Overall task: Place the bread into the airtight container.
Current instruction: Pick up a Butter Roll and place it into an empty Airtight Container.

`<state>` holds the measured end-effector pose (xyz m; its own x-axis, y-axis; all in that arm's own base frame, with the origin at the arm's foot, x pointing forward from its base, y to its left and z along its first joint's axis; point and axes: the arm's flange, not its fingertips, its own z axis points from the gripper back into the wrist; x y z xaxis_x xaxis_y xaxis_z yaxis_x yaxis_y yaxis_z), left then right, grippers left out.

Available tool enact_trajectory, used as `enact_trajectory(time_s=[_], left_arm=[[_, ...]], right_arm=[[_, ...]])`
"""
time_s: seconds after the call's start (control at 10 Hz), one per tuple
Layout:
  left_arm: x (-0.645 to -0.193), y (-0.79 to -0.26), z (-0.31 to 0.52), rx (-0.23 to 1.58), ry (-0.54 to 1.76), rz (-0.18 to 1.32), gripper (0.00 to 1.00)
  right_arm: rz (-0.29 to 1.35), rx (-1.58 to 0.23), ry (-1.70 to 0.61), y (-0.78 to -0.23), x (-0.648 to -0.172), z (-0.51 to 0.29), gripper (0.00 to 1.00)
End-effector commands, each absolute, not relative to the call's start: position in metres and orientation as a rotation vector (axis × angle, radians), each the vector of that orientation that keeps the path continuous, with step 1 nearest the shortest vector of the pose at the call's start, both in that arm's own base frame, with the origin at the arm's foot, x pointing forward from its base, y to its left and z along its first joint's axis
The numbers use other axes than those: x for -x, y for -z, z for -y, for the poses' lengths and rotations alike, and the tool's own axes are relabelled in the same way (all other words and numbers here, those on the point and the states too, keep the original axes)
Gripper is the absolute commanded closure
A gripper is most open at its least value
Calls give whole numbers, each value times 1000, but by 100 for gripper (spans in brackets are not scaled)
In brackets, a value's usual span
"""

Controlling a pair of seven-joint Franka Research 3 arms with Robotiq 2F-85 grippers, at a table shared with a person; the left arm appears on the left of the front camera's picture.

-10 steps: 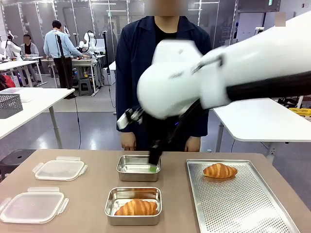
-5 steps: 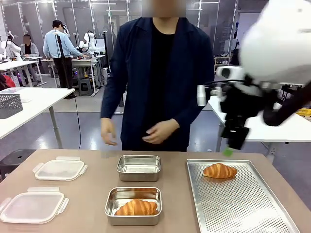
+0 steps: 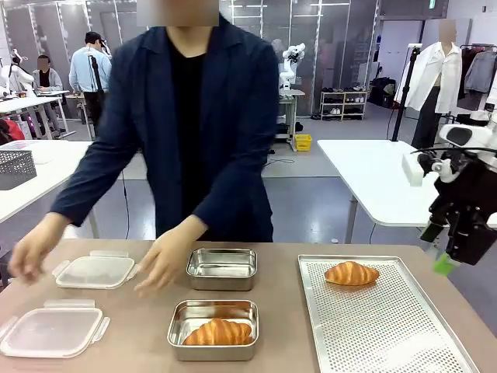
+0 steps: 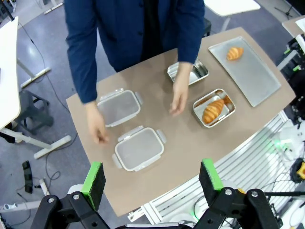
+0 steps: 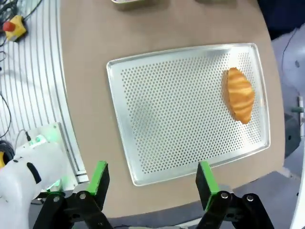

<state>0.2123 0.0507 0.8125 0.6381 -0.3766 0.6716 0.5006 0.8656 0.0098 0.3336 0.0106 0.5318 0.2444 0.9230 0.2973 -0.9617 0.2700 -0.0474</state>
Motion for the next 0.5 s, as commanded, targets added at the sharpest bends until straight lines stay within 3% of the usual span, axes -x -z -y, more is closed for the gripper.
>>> enact_trajectory(time_s=[0.0, 0.4], left_arm=[[-212, -813, -50, 177, 513, 720, 0], [-212, -813, -50, 177, 513, 720, 0]], right_arm=[[333, -159, -1263, -523, -330, -17, 9], [289, -156, -1294, -532, -334, -11, 9]])
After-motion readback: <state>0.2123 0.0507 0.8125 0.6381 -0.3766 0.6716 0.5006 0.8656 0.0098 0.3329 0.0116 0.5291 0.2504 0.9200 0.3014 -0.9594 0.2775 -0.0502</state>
